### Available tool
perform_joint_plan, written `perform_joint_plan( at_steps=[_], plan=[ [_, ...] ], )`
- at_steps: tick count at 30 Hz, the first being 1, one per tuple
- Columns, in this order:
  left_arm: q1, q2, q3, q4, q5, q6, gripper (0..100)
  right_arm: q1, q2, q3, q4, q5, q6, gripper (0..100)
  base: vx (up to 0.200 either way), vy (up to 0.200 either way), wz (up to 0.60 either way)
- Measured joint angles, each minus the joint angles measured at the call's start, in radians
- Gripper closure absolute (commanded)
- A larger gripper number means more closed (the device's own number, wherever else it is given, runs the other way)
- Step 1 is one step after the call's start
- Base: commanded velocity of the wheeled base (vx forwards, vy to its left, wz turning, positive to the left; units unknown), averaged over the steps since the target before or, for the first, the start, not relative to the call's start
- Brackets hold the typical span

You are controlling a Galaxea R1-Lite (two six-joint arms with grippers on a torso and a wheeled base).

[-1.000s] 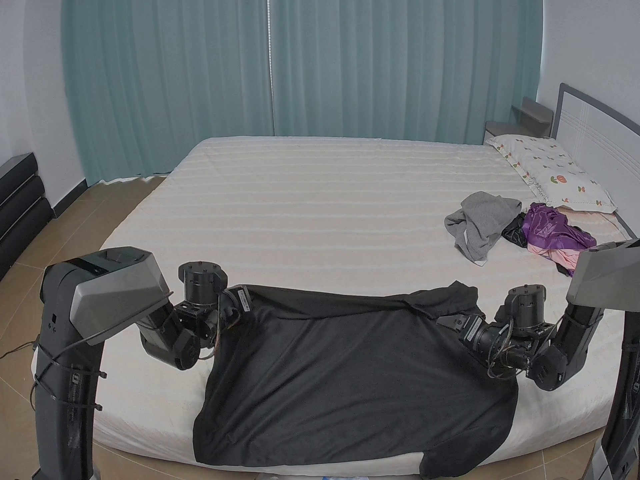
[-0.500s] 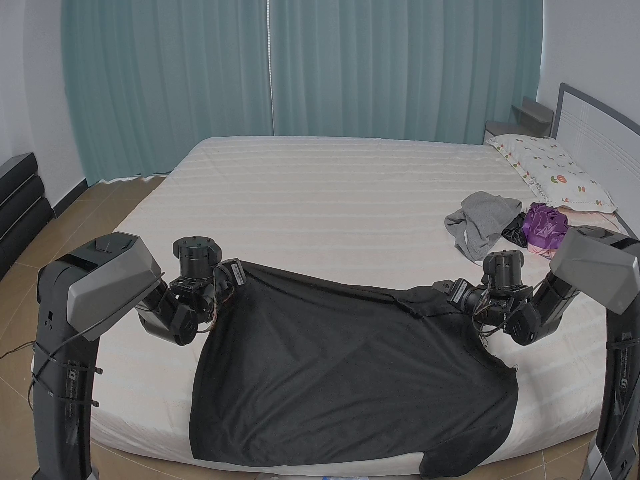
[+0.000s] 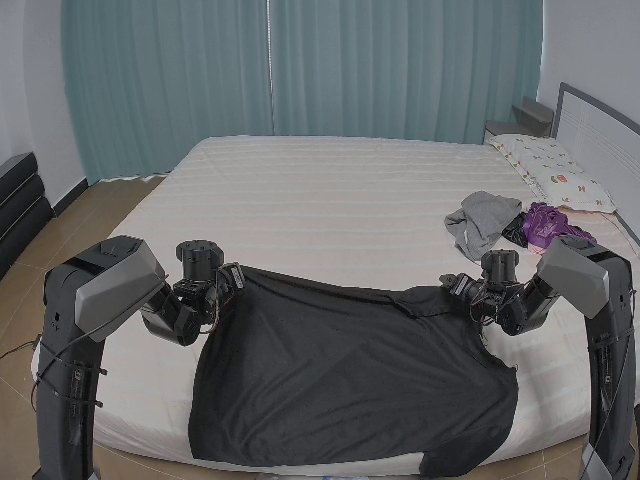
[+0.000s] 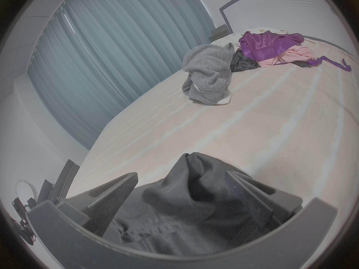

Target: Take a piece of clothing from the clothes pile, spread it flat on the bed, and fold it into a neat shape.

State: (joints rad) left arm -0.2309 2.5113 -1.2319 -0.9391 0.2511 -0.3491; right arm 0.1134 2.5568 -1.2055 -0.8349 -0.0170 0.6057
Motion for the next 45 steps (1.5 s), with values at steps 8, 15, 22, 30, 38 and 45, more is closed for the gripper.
perform_joint_plan(
  at_steps=[8,15,22,30,38,45],
  plan=[
    [0.003,0.011,0.000,-0.005,0.007,0.000,100,-0.011,0.039,-0.095,0.011,0.036,-0.015,0,0.000,0.000,0.00],
    [0.003,0.018,0.001,-0.007,0.010,-0.001,100,-0.022,0.068,-0.151,0.044,0.086,-0.041,0,0.000,0.000,0.00],
    [0.003,0.024,0.001,-0.008,0.013,-0.003,100,-0.023,0.079,-0.166,0.048,0.091,-0.048,100,0.000,0.000,0.00],
    [0.008,0.033,-0.013,-0.010,0.015,-0.003,100,-0.026,0.083,-0.169,0.059,0.087,-0.041,100,0.000,0.000,0.00],
    [0.025,0.046,-0.065,-0.008,0.017,-0.003,100,-0.056,0.077,-0.216,0.051,0.042,-0.032,100,0.000,0.000,0.00],
    [0.046,0.076,-0.137,-0.008,0.037,-0.004,100,-0.083,0.059,-0.250,0.043,0.029,0.004,100,0.000,0.000,0.00]
  ],
)
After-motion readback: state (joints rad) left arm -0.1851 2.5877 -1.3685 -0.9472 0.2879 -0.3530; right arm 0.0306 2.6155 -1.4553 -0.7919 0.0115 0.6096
